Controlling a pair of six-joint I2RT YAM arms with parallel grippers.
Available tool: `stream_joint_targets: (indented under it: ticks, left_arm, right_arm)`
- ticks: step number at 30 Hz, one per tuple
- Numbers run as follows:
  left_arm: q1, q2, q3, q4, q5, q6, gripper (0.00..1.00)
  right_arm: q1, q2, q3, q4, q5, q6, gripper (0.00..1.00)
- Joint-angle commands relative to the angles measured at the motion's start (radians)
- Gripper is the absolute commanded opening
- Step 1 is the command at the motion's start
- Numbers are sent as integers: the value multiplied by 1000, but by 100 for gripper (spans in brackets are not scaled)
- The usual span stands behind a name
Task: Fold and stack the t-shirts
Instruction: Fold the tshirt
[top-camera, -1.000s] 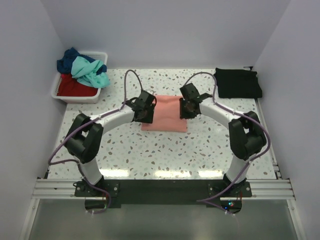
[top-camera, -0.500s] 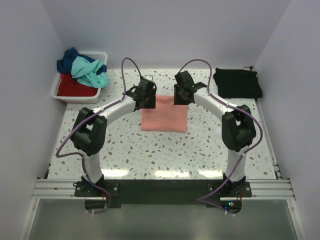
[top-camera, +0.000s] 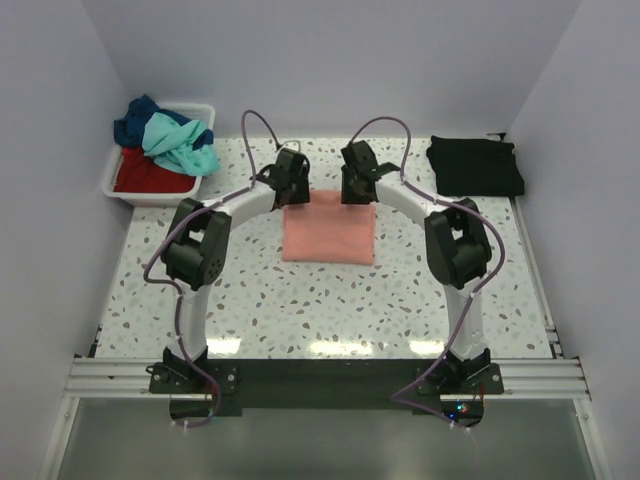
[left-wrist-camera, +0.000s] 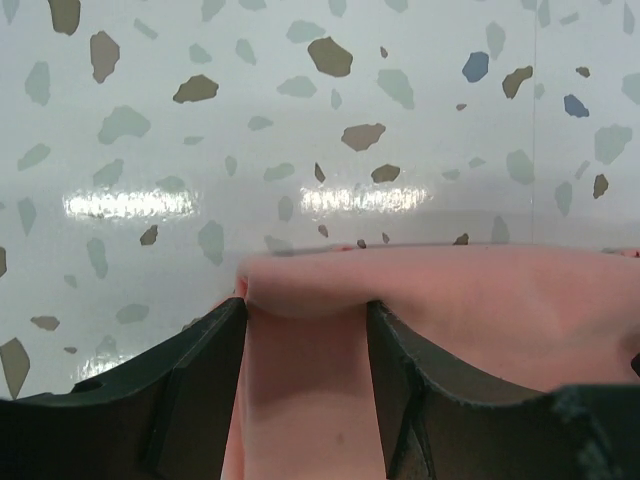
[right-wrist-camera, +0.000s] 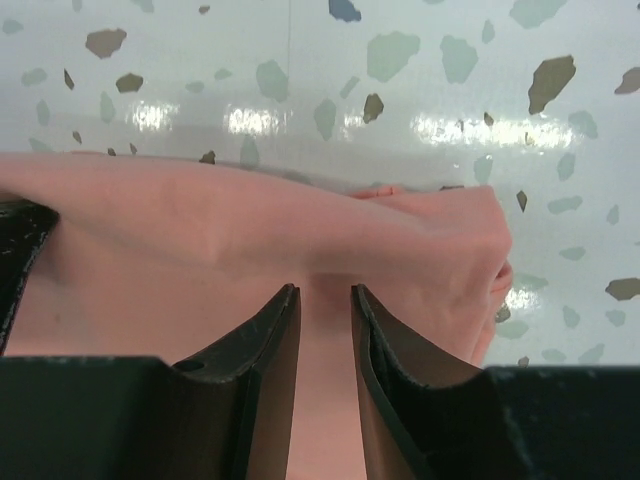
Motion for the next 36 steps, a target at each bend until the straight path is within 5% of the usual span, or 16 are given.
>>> stream_joint_targets:
  ticks: [1, 22, 28, 36]
  left_arm:
    - [5, 33, 88, 53, -16, -1, 56]
    - [55, 184, 290, -127, -121, -7, 57]
    - [87, 110, 226, -93, -139, 11, 58]
    - [137, -46, 17, -35, -119, 56, 62]
  right_arm:
    - [-14, 34, 73, 44, 47, -3, 31]
    - [-77, 143, 198, -48, 9, -1, 30]
    - [-84, 1, 83, 59, 12, -1, 60]
    - [-97, -187, -122, 96, 66, -26, 78]
